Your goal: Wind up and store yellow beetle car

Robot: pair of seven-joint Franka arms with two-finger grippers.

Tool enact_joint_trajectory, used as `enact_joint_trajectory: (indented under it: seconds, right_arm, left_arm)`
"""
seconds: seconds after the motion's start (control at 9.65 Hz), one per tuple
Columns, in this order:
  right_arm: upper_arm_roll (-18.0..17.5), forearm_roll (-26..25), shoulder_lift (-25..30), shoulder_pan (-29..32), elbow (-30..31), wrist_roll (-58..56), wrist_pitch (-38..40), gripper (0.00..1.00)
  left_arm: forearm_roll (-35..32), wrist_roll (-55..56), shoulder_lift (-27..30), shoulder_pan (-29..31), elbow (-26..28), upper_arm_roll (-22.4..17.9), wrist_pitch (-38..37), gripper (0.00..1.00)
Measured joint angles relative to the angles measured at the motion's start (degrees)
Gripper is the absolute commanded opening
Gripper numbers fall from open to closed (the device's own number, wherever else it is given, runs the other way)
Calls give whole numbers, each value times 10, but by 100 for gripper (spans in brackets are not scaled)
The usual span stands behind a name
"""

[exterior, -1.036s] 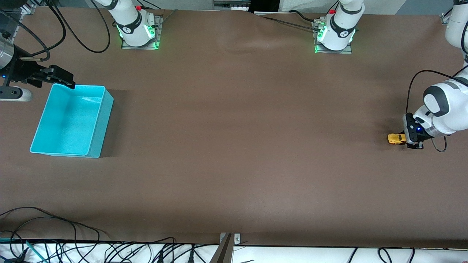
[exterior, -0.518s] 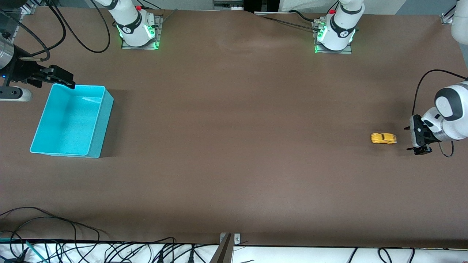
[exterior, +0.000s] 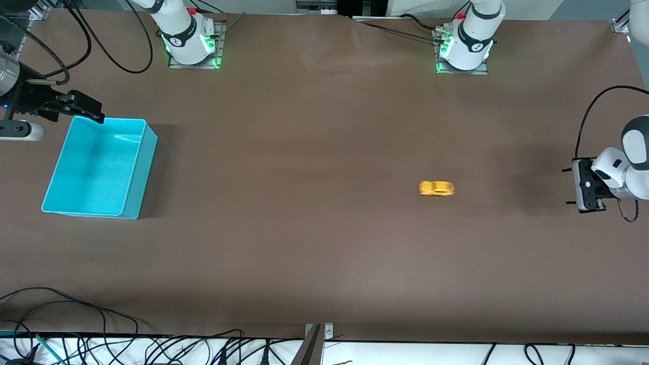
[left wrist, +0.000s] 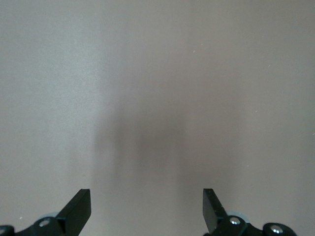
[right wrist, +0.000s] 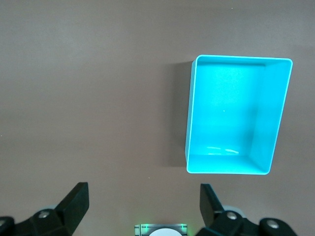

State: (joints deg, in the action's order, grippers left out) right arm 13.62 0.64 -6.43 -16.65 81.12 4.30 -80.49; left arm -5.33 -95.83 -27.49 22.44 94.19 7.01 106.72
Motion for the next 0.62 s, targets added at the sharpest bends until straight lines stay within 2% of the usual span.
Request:
enact_joint_trajectory:
  seconds: [0.31, 0.62]
  right_arm:
    - [0, 0, 0, 0, 0, 0, 0, 100]
    - [0, 0, 0, 0, 0, 0, 4, 100]
  left_arm:
    - [0, 50, 1, -18, -62, 0, -92, 100]
    - [0, 91, 2, -26, -94, 0, -141, 100]
